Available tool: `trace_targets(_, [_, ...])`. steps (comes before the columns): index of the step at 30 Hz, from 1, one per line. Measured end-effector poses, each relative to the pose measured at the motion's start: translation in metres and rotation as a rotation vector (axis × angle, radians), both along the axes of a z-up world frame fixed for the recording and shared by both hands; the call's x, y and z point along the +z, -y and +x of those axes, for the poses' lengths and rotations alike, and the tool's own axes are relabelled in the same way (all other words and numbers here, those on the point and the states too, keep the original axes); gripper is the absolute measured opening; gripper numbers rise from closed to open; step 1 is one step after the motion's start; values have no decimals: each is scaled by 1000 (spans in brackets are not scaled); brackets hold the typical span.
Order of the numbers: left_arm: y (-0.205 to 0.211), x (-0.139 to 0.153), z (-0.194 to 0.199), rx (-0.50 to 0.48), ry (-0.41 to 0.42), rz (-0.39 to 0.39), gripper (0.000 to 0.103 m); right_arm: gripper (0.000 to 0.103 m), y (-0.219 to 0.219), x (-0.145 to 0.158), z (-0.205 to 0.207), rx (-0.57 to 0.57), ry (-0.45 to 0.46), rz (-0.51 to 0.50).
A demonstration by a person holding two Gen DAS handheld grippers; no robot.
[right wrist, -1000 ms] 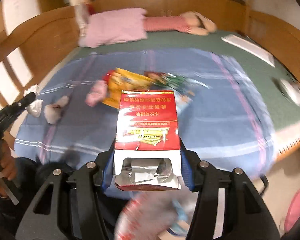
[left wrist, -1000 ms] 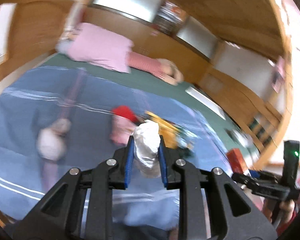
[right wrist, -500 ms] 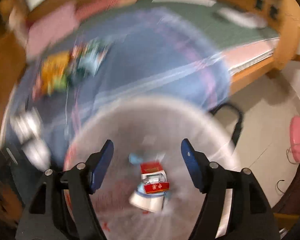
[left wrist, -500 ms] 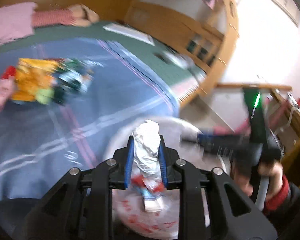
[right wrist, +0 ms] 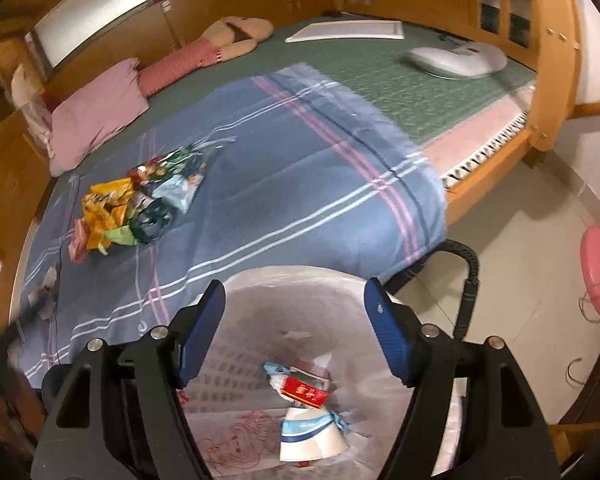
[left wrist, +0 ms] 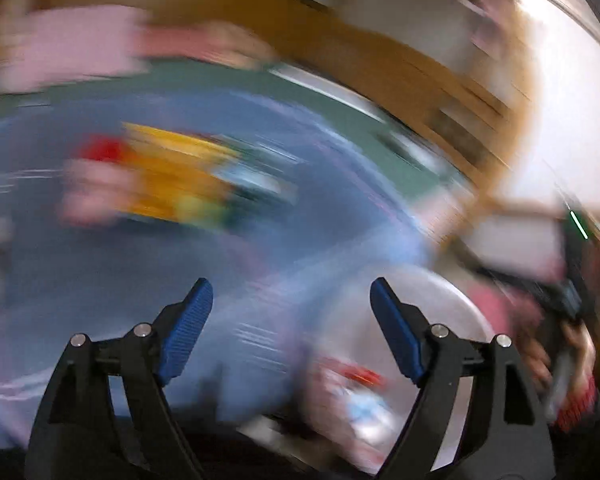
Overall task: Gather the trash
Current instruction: 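Carry the box and tissue over the white basket and open both tools, then grasp the yellow chip bag with the right tool while the left tool grasps the white plastic bag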
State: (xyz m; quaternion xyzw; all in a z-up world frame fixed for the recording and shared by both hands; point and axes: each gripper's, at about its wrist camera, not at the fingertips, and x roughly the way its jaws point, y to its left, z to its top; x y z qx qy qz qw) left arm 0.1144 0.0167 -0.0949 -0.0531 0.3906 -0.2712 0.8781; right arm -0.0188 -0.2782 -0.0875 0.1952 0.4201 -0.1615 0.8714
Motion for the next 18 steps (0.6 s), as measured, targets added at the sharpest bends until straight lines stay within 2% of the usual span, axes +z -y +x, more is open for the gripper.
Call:
trace_targets(1, [-22, 1, 13, 104, 4, 34, 81, 71, -6, 0, 6, 20, -1, 1])
trace_targets(2, [-53, 0, 33, 260, 0, 102, 81, 71, -13, -1, 13, 43, -5, 7])
trace_targets(4, [-104, -10, 70, 473, -7, 209, 81, 71, -27, -2, 26, 86, -13, 15])
trace_targets(7, [-154, -36, 109, 590, -94, 244, 81, 71, -54, -6, 48, 152, -18, 22])
trace_targets(10, [-176, -67, 132, 600, -218, 230, 81, 71, -80, -9, 69, 216, -20, 56])
trace_targets(13, [-174, -92, 141, 565, -317, 273, 80, 71, -102, -12, 94, 264, -26, 65])
trace_targets(15, [-164, -100, 138, 533, -334, 304, 42, 71, -117, -13, 109, 284, -38, 79])
trace_targets(16, [-162, -101, 133, 517, -327, 312, 41, 71, -122, -12, 113, 295, -34, 90])
trace_targets(17, [-160, -98, 127, 501, -301, 300, 35, 71, -128, -11, 116, 307, -28, 99])
trace_targets(18, [-157, -92, 121, 478, -268, 269, 32, 71, -135, -10, 118, 322, -22, 97])
